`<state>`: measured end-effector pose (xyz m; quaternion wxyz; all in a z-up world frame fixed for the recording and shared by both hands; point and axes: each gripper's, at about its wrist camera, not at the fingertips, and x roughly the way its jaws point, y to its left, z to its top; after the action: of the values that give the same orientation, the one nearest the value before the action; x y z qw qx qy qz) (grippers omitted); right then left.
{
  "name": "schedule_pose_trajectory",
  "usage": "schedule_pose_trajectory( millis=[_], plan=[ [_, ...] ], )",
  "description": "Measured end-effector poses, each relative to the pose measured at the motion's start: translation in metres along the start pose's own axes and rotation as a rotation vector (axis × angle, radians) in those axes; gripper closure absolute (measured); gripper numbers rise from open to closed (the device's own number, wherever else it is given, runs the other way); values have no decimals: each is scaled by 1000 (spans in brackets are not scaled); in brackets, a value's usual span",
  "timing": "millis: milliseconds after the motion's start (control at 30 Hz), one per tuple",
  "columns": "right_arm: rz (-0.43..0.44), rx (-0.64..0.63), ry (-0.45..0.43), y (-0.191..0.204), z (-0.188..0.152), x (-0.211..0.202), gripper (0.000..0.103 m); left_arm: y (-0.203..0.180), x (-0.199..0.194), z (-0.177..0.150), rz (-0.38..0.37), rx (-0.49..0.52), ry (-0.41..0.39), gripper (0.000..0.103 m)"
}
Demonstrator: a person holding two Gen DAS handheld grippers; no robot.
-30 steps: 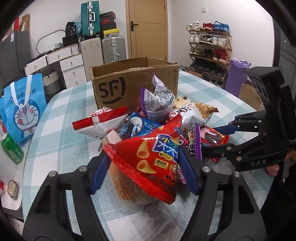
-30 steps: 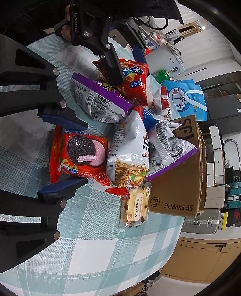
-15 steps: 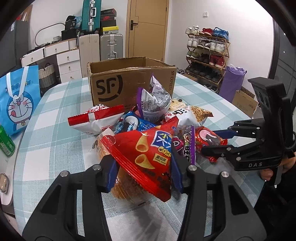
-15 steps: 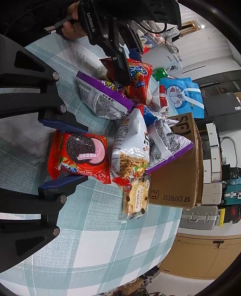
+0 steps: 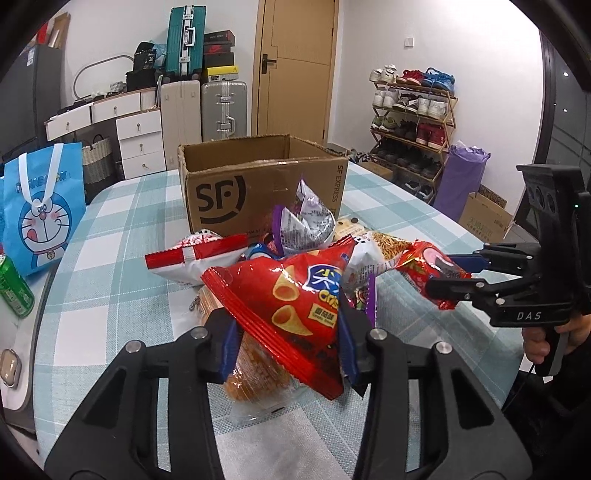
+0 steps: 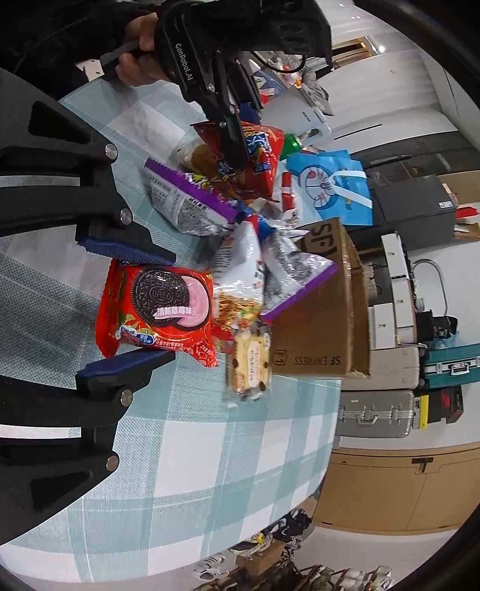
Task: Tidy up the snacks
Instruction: 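Carry the red chip bag and Oreo pack over the cardboard box with both grippers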
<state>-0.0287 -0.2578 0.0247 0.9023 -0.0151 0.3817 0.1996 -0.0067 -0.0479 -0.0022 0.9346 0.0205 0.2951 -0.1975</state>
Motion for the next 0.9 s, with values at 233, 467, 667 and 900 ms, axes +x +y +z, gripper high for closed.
schedule_pose_trajectory(
  millis=[233,467,667,900],
  plan=[
    [5,-8,-110,7,17,-23,58,0,-20,8,33,-17,-36,63],
    [7,-29,-146,13,38,-29,58,0,-30,18,63,-25,-63,63],
    [5,-39,-186,15,66,-34,58,4,-37,42,107,-31,-105,63],
    [4,-11,-222,13,98,-36,58,10,-40,72,151,-42,-132,63]
  ],
)
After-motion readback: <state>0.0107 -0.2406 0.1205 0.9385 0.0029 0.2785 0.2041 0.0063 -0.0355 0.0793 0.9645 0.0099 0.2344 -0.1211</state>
